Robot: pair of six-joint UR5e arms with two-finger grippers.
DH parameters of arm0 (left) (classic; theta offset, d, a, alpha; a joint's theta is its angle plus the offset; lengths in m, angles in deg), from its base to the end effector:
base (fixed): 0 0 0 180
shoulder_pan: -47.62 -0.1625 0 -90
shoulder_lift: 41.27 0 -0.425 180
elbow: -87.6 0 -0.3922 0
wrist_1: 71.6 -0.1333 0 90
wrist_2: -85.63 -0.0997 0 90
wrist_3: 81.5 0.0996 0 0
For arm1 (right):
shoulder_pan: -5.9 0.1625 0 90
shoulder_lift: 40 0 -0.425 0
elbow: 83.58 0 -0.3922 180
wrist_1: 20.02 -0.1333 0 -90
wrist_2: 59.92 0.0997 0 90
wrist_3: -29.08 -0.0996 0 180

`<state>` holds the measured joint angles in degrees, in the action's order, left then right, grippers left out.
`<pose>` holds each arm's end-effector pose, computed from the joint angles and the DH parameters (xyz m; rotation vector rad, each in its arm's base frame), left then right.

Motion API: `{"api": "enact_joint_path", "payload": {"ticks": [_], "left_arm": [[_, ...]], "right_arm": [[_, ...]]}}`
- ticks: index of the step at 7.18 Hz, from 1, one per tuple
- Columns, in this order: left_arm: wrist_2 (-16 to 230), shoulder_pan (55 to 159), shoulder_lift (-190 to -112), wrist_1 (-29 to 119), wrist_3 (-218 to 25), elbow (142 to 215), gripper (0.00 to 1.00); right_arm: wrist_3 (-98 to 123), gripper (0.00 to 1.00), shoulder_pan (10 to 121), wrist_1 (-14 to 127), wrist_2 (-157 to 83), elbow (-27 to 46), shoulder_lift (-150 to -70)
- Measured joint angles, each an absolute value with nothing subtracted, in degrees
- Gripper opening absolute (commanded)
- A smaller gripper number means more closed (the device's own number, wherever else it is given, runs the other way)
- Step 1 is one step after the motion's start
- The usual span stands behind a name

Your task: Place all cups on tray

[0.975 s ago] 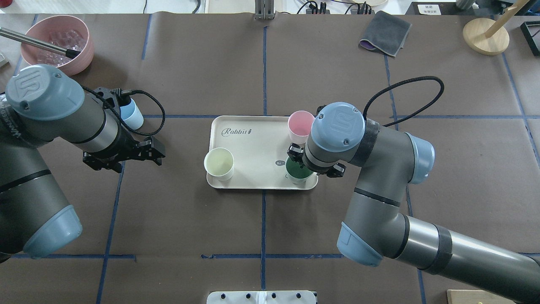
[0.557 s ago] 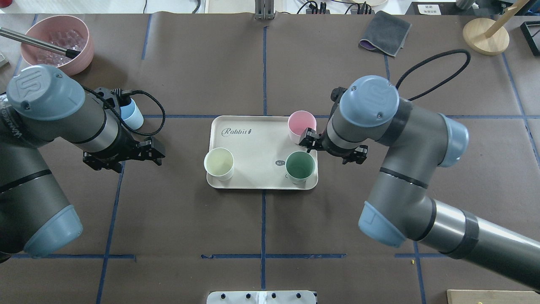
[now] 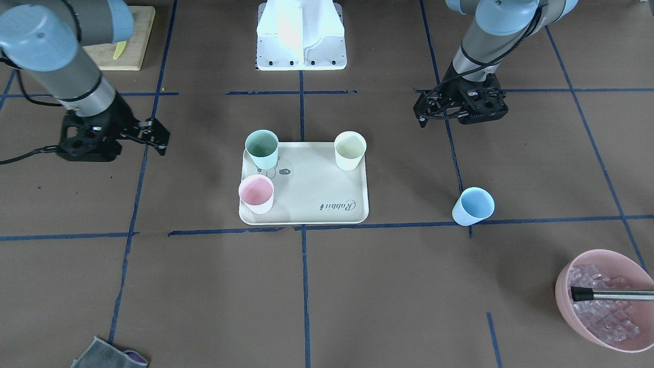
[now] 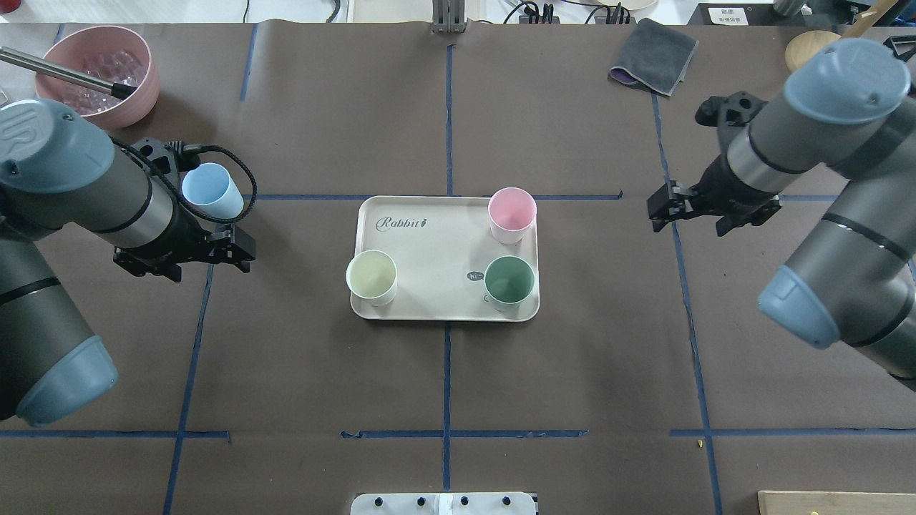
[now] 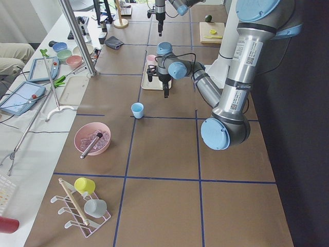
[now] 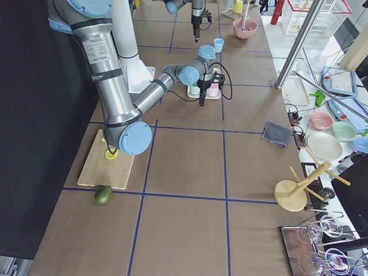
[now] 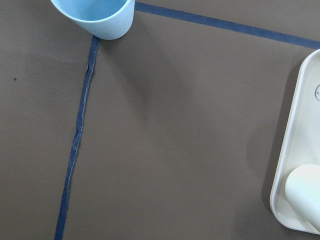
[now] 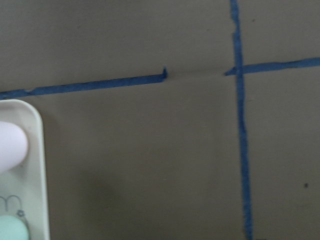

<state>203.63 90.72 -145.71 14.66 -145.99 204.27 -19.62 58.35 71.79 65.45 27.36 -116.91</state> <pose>0.3308 -0.4281 0.3256 -0.0290 0.7931 -0.1314 -0.2746 -0.4813 0.3725 -0.0135 -0.8094 0.0103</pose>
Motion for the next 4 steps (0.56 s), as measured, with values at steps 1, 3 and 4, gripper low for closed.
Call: {"api": "enact_joint_path", "payload": {"ticks": [1, 3, 4], "left_arm": [[203.72, 93.45, -144.10, 14.62, -140.66, 204.00, 1.00], [204.16, 99.12, -142.46, 14.77, -131.68, 201.61, 1.00], [205.49, 102.07, -142.37, 15.19, -127.30, 199.04, 1.00]], "right_arm": [[-9.74, 0.99, 63.29, 71.86, 67.93, 27.39, -120.98], [11.46, 0.99, 73.04, 72.06, 70.34, 25.75, -128.01], [21.05, 0.99, 77.95, 72.15, 71.45, 23.84, -130.28]]}}
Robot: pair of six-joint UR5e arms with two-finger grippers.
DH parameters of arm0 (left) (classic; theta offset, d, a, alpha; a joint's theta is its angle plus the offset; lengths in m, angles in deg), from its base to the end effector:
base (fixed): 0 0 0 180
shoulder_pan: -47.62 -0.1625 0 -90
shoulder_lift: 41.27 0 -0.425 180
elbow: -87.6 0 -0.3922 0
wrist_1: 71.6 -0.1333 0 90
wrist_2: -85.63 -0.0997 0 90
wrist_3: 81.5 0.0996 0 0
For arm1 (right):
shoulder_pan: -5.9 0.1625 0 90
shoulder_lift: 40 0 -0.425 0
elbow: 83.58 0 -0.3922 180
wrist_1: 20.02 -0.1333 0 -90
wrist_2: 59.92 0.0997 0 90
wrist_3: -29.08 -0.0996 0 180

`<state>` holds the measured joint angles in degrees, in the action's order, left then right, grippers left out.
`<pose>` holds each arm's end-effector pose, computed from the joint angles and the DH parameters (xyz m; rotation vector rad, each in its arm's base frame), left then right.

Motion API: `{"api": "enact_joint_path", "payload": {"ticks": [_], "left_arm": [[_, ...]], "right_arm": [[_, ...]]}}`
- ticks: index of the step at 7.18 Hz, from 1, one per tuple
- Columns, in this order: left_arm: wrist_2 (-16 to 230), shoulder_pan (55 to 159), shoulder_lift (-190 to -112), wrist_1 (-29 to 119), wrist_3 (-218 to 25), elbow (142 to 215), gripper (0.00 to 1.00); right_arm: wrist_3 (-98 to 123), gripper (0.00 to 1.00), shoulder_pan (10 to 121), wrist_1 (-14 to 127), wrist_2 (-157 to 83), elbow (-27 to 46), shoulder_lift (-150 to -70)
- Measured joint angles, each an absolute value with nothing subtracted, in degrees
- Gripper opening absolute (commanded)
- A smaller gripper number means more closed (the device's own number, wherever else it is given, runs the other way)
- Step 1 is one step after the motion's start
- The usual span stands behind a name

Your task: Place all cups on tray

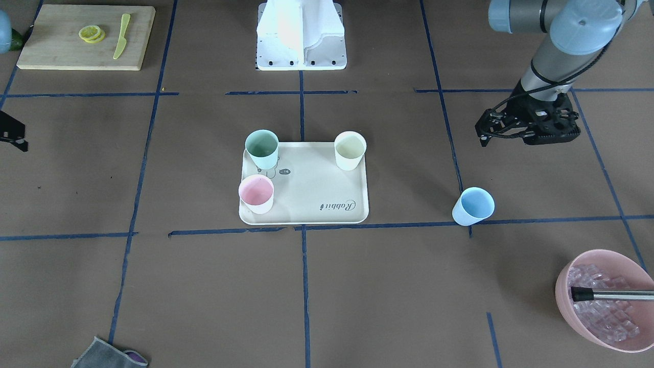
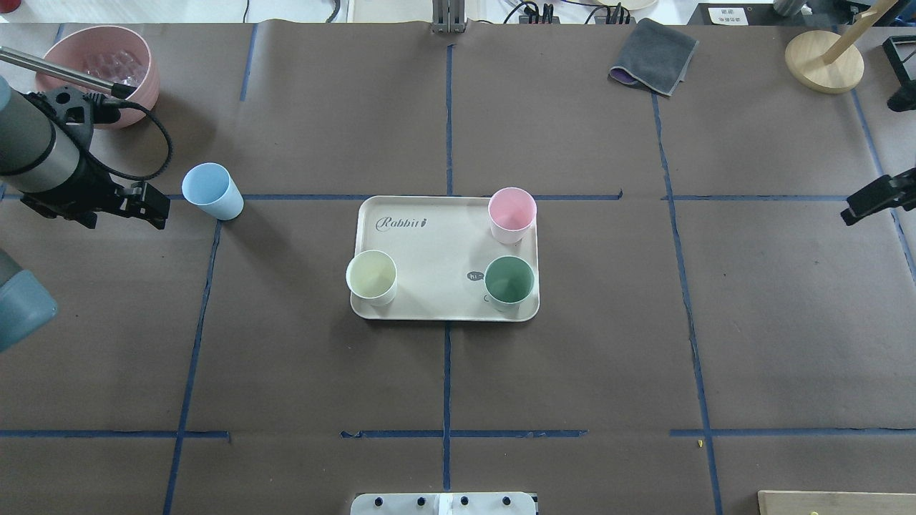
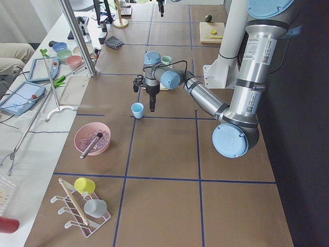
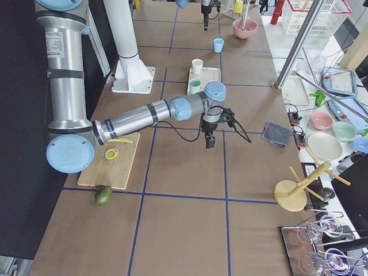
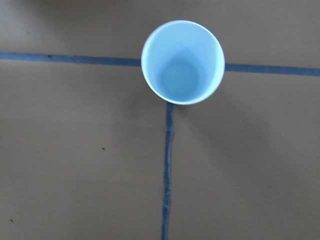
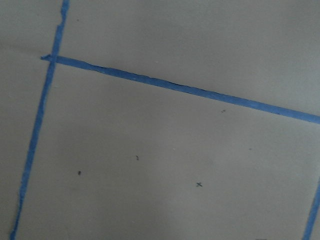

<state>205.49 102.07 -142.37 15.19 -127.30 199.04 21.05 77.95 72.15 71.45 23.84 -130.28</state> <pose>0.2468 -0.4894 0.3951 0.0471 0.7120 -0.0379 -0.0863 -0.4854 0.5184 0.0823 -0.7576 -0.2590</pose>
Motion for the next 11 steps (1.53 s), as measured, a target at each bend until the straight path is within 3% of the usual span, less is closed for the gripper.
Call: {"api": "enact_joint_path", "payload": {"ticks": [3, 6, 8, 11], "left_arm": [[210.78, 108.09, -144.23, 16.96, -119.28, 192.07, 1.00], [211.22, 105.22, -146.76, 28.59, -131.71, 184.98, 0.99], [211.02, 102.94, -148.88, 31.52, -139.81, 182.39, 0.84], [210.96, 102.57, -151.51, 31.95, -144.82, 179.04, 0.78]], "right_arm": [[39.56, 0.99, 85.72, 71.73, 73.61, 17.98, -134.15], [38.98, 0.99, 86.37, 71.44, 73.83, 17.55, -134.38], [38.78, 0.99, 86.40, 71.39, 73.77, 17.45, -134.42], [38.75, 0.99, 86.40, 71.38, 73.76, 17.45, -134.55]]}}
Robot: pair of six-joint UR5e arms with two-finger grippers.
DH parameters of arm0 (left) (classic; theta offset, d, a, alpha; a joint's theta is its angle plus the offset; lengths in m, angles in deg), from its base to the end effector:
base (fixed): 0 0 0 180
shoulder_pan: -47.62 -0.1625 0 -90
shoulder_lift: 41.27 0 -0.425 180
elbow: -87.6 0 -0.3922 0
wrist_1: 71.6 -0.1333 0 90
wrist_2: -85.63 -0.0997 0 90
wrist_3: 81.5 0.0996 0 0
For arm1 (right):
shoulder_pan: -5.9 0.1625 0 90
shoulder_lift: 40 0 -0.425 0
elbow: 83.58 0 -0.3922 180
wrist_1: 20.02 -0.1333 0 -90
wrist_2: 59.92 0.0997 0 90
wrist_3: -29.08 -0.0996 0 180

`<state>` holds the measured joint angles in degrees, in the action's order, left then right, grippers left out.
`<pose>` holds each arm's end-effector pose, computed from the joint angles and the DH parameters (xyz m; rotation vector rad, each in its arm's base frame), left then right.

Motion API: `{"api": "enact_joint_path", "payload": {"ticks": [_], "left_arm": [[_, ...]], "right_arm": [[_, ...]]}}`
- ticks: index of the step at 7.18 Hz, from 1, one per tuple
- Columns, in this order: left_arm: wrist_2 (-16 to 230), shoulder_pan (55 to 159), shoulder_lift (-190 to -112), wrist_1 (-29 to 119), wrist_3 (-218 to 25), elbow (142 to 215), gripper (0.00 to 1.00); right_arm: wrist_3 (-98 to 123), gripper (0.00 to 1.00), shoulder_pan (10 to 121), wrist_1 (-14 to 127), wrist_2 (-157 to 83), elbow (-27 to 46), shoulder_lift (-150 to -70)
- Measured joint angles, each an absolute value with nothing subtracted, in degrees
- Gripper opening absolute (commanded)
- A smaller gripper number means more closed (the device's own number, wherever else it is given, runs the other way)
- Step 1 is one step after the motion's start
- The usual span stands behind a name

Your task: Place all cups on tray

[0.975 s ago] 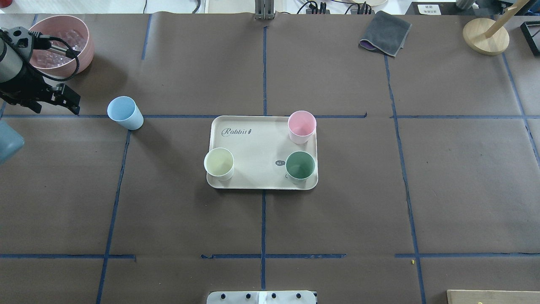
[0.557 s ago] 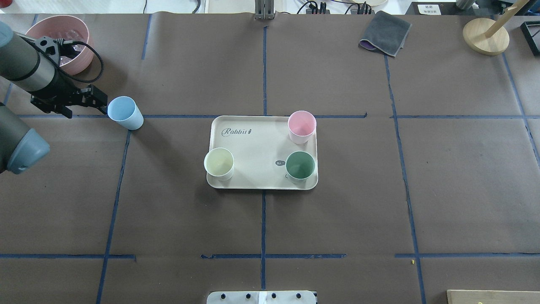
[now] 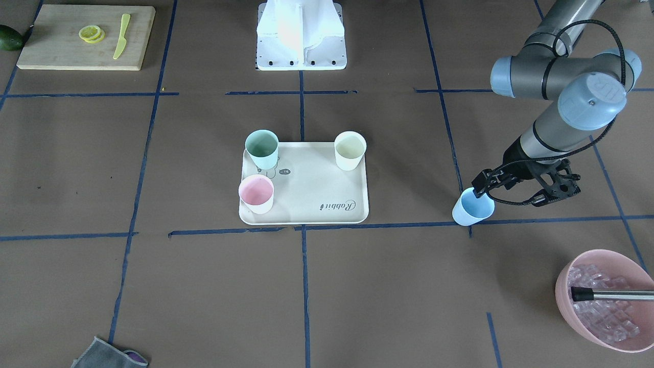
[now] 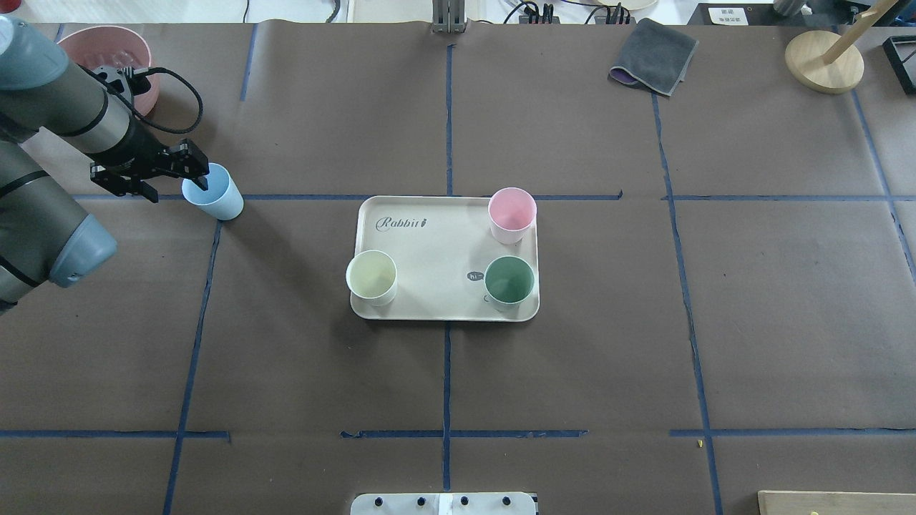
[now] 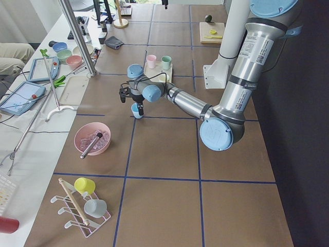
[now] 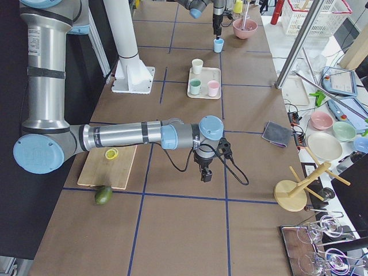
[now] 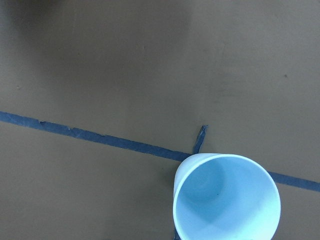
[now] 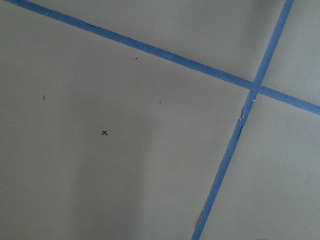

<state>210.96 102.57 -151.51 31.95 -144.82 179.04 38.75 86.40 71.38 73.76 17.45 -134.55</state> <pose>0.3055 -0.5672 0.4252 -0.0629 0.8419 -0.2744 -0.0126 -0.4660 0.6048 0.0859 -0.7659 -0.3518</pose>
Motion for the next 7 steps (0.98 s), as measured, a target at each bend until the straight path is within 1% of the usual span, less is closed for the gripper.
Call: {"api": "enact_joint_path", "payload": {"ticks": [2, 3, 4, 5, 7], "left_arm": [[210.96, 102.55, -152.36, 33.17, -145.25, 176.14, 0.77], [210.96, 102.52, -152.60, 35.15, -145.32, 174.06, 0.68], [210.96, 102.49, -152.81, 36.69, -145.36, 172.58, 0.56], [210.94, 102.39, -153.02, 37.38, -145.43, 171.85, 0.41], [210.91, 101.95, -153.35, 37.70, -146.51, 171.50, 0.40]], "right_arm": [[38.75, 0.99, 86.40, 71.38, 73.76, 17.49, -134.57], [38.75, 0.99, 86.40, 71.38, 73.76, 17.49, -134.57], [38.75, 0.99, 86.40, 71.38, 73.76, 17.49, -134.57], [38.75, 0.99, 86.40, 71.38, 73.76, 17.50, -134.57], [38.75, 0.99, 86.40, 71.38, 73.78, 17.50, -134.57]]}}
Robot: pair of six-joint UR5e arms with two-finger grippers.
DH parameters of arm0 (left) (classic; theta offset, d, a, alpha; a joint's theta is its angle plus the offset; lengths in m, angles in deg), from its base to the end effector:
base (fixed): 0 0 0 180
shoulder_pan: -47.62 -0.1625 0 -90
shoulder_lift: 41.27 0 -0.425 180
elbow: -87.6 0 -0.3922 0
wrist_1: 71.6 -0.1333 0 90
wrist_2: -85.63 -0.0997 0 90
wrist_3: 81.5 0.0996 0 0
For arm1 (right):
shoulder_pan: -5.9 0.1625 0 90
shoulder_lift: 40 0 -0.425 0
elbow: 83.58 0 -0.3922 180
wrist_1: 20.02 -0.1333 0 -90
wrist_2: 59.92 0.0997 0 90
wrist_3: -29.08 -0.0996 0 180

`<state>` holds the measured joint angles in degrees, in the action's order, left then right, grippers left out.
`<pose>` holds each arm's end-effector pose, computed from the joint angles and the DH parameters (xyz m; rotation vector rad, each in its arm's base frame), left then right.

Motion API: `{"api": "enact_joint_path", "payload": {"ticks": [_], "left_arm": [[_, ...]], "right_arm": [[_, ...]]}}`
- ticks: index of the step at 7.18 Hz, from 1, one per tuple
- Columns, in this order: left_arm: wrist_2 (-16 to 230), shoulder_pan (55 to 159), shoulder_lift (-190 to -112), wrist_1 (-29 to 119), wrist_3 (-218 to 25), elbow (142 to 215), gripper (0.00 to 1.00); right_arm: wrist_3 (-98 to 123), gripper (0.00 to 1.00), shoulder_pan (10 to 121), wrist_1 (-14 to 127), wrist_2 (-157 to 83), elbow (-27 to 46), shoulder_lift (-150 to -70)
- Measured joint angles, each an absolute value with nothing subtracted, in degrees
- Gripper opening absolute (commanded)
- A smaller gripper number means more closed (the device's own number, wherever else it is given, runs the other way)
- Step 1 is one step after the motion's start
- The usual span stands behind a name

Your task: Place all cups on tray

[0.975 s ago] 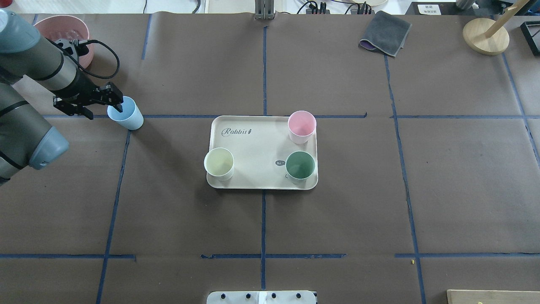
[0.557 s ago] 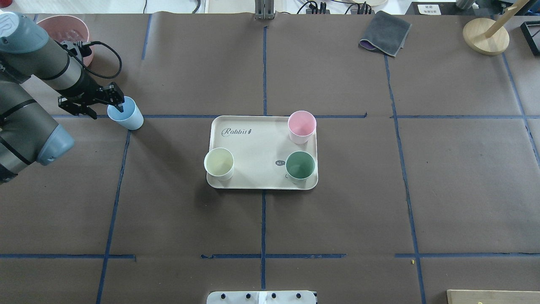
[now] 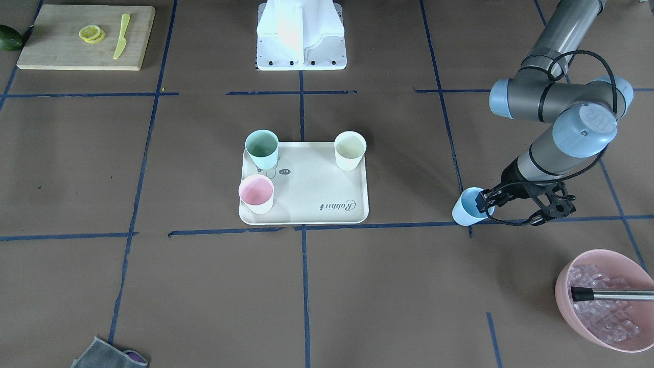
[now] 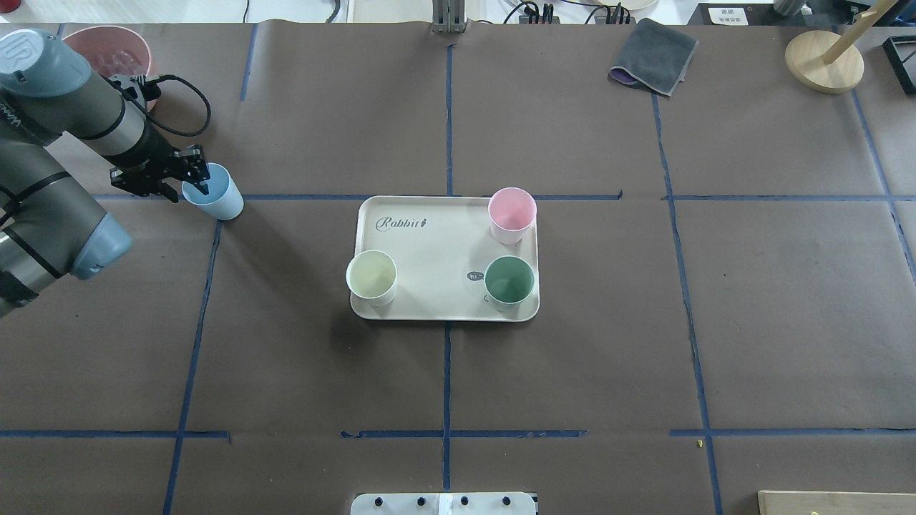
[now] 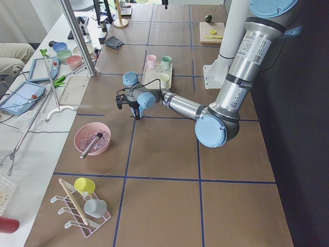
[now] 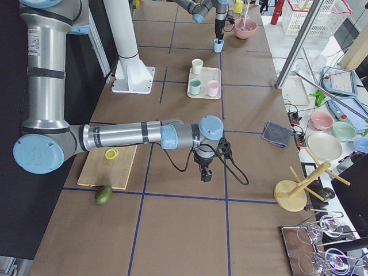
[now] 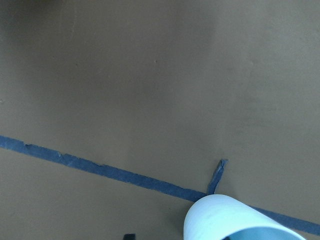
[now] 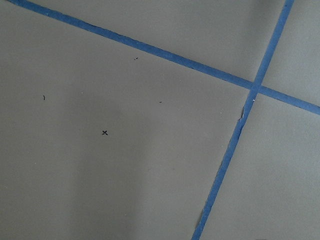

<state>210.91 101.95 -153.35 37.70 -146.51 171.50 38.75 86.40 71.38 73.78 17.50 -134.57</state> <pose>0.3263 -0.5845 0.4571 -0.0786 0.8410 -0.2919 -0.0126 -0.4658 0.6045 0.0864 -0.7662 -0.3520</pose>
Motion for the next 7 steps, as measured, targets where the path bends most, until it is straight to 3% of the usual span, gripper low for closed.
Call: {"api": "enact_joint_path", "payload": {"ticks": [4, 5, 6, 7], "left_arm": [[210.92, 101.01, -153.68, 37.74, -147.23, 171.39, 0.37], [210.90, 100.87, -153.67, 37.74, -147.24, 171.38, 0.31], [210.88, 100.72, -153.63, 37.73, -147.26, 171.37, 0.15], [210.89, 100.66, -153.63, 37.69, -147.30, 171.40, 0.04]], "right_arm": [[38.75, 0.99, 86.38, 71.38, 73.84, 17.39, -134.49], [38.75, 0.99, 86.37, 71.38, 73.85, 17.37, -134.48], [38.75, 0.99, 86.38, 71.38, 73.85, 17.38, -134.48], [38.75, 0.99, 86.39, 71.38, 73.85, 17.40, -134.48]]}}
